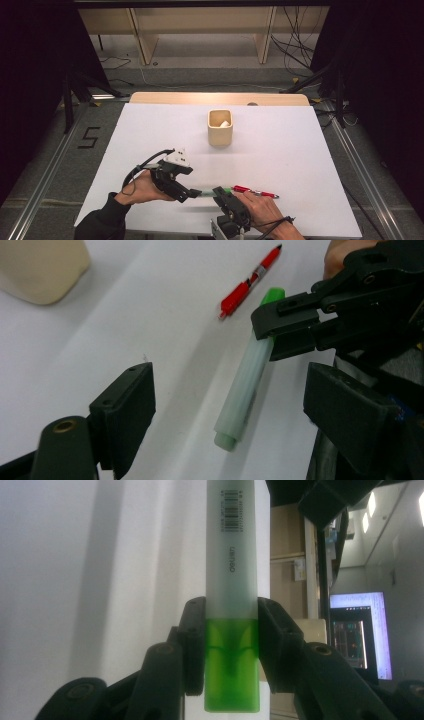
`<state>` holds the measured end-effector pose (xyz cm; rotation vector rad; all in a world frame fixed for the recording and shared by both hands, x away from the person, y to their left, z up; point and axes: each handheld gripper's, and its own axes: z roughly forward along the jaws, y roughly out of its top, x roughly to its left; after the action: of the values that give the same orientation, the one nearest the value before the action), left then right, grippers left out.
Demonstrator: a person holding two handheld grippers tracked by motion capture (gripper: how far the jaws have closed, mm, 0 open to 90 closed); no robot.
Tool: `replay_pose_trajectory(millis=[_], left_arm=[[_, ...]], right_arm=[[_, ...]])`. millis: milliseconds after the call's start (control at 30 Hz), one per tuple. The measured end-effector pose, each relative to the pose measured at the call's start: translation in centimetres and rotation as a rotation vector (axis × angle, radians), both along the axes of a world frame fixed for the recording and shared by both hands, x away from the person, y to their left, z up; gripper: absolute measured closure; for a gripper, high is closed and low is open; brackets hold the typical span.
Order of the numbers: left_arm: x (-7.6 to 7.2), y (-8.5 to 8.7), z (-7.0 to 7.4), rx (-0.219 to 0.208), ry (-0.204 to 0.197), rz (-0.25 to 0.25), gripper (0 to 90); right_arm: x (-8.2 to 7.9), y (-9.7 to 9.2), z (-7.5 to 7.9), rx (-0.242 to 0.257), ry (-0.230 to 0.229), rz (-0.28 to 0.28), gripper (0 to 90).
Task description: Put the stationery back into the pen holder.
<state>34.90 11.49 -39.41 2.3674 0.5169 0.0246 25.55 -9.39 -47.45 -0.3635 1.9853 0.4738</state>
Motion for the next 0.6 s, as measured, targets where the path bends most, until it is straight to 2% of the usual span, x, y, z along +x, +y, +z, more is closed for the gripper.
replay_pose_trajectory(millis=[33, 167, 333, 600], left_arm=[[0.0, -0.2, -0.1, 0.011, 0.01, -0.011, 20.9], [0.1, -1.1, -0.7, 0.063, 0.037, -0.046, 21.5], [0.0, -2.0, -1.1, 0.108, 0.062, -0.086, 24.7], [0.1, -3.0, -1.6, 0.148, 0.087, -0.126, 32.9]], right_arm=[[0.0, 0.0, 0.0, -0.015, -0.002, 0.004, 67.4], [-0.1, 0.0, -0.1, -0.02, -0.01, 0.015, 67.4], [-0.2, 0.1, -0.2, -0.025, -0.013, 0.02, 67.4], [-0.4, 0.1, -0.5, -0.047, -0.022, 0.03, 67.4]])
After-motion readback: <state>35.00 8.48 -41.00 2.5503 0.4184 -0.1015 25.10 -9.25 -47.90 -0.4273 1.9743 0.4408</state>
